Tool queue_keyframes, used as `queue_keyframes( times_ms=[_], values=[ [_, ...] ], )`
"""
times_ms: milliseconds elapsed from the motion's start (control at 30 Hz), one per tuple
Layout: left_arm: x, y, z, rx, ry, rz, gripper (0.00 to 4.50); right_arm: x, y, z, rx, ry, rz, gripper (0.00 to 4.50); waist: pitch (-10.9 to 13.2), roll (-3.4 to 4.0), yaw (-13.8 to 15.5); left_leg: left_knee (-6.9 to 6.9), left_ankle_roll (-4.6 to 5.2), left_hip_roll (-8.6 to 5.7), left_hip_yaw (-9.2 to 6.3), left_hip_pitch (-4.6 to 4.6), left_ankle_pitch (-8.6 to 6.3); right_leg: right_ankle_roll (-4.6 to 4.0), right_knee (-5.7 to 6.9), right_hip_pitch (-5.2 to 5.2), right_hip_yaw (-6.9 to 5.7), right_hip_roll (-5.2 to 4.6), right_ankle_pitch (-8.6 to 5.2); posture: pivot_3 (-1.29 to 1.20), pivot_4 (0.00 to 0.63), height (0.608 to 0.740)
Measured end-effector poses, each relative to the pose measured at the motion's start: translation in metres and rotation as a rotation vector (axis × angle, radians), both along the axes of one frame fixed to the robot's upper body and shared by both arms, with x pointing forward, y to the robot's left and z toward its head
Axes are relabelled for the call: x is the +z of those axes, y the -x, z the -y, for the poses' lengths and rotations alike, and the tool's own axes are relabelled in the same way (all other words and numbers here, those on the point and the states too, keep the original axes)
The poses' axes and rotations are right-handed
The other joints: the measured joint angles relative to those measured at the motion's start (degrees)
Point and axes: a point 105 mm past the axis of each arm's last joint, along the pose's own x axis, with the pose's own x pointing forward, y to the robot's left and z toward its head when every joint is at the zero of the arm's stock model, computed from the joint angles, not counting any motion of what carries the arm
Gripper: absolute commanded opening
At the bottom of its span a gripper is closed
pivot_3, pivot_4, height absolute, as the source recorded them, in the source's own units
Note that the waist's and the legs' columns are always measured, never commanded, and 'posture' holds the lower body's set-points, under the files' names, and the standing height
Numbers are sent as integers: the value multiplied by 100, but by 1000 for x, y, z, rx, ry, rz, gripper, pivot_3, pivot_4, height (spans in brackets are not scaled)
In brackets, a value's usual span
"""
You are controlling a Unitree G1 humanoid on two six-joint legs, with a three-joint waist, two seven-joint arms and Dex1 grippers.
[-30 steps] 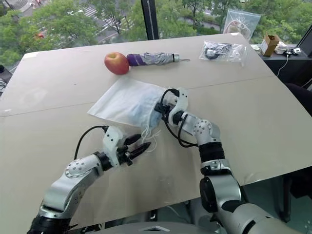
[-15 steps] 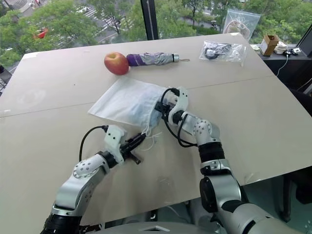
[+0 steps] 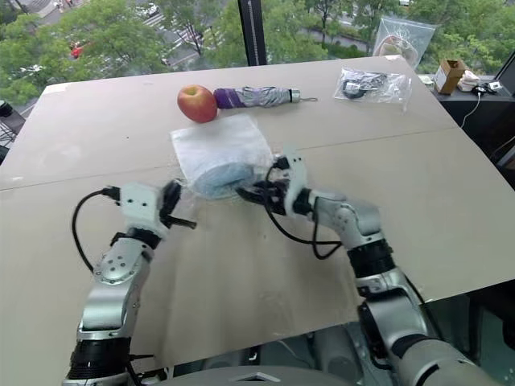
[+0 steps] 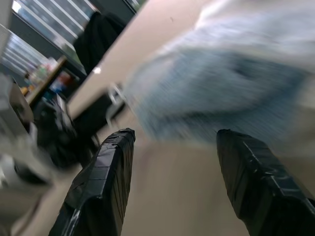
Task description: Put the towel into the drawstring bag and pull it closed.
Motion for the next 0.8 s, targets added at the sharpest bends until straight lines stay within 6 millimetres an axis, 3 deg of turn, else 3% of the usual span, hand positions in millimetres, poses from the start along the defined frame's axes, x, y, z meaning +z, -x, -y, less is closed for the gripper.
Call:
queue_keyframes(
  times_ms=[100, 233, 300, 567, 700, 800],
  values=[
    [1, 0, -12, 41, -7, 4, 0, -10, -6, 23, -41, 94, 101, 2930, 0, 0, -26, 0, 0, 2, 1, 3, 0, 1, 2, -1, 0, 3, 0, 0, 150, 740],
    [-1, 0, -11, 32, -8, -4, 0, 5, -31, 38, -150, 215, 451, 2930, 0, -1, -58, -1, 0, 12, -2, 15, 0, 1, 11, -1, 1, 20, 0, 0, 150, 740],
    [-2, 1, -11, 32, -7, -9, 0, 3, -36, 40, -157, 257, 520, 2930, -1, -2, -46, -1, 0, 13, -5, 16, 0, 0, 13, -1, 0, 22, 0, 0, 150, 740],
    [-4, 1, -9, 19, -10, -18, 0, -10, -22, 5, 19, 278, 594, 2930, -1, -2, -26, -1, 0, 6, 3, 10, 0, -2, 8, 0, 4, 7, 2, 0, 150, 740],
    [-5, 1, -9, 20, -15, -24, 0, -26, -35, -1, -20, 331, 520, 2930, -1, -2, -28, 2, -2, 5, 8, 12, 1, -4, 10, 0, 7, 4, 3, 0, 150, 740],
    [-6, 2, -10, 24, -16, -29, 0, -25, -49, 2, -61, 382, 485, 2930, -2, -3, -28, 2, -2, 6, 6, 19, 1, -4, 14, 4, 5, 5, 3, 0, 150, 740]
  ],
)
